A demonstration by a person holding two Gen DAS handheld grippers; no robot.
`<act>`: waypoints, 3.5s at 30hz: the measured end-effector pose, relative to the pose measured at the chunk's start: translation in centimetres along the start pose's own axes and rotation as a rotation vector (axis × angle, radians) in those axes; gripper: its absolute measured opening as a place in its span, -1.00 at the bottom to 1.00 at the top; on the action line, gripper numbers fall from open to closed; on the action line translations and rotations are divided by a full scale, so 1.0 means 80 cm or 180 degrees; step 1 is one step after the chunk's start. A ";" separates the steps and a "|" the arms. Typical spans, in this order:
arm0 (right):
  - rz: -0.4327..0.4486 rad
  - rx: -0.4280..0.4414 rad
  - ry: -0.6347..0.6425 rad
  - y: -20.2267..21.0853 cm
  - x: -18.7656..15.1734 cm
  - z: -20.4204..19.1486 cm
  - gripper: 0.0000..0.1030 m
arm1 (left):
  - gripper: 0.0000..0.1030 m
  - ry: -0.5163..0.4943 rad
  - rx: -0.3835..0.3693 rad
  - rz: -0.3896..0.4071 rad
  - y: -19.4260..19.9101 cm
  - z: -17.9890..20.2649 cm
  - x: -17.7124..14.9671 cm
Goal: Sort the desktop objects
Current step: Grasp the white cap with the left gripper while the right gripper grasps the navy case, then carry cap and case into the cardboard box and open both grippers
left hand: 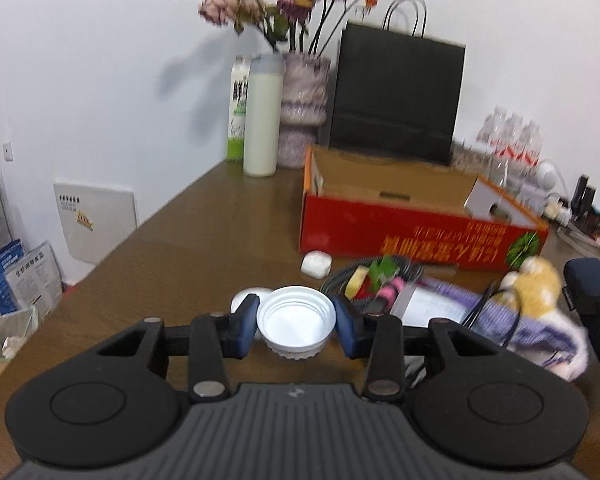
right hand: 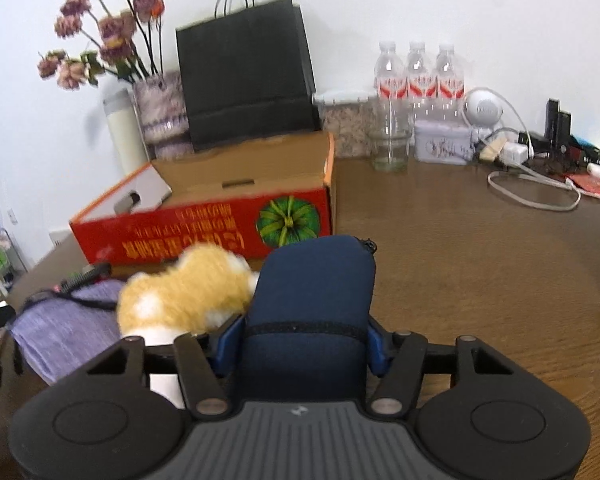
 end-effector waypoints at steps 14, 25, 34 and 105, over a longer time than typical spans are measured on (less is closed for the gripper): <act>0.0679 0.0387 0.0265 0.001 0.131 -0.059 0.15 | -0.21 -0.0067 -0.0278 0.0402 -0.018 0.062 0.111; 0.0486 0.0574 0.0099 -0.106 0.207 -0.043 0.15 | -0.21 -0.0065 -0.0212 0.0340 -0.114 0.134 0.186; 0.0327 0.0381 0.0180 -0.172 0.215 -0.024 0.15 | -0.21 -0.0264 -0.0136 0.0082 -0.206 0.175 0.195; 0.0402 -0.0010 0.0662 -0.103 0.178 -0.051 1.00 | 1.00 -0.0310 -0.0151 0.0679 -0.081 0.135 0.175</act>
Point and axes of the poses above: each gripper's, at about its wrist camera, not at the fingertips, and y roughly against the way its jaws point, z to its right, x to its top, the point moved 4 cm from there along -y, roughly the way its jaws point, and after that the axes turned 8 degrees about -z, right-handed, at the moved point
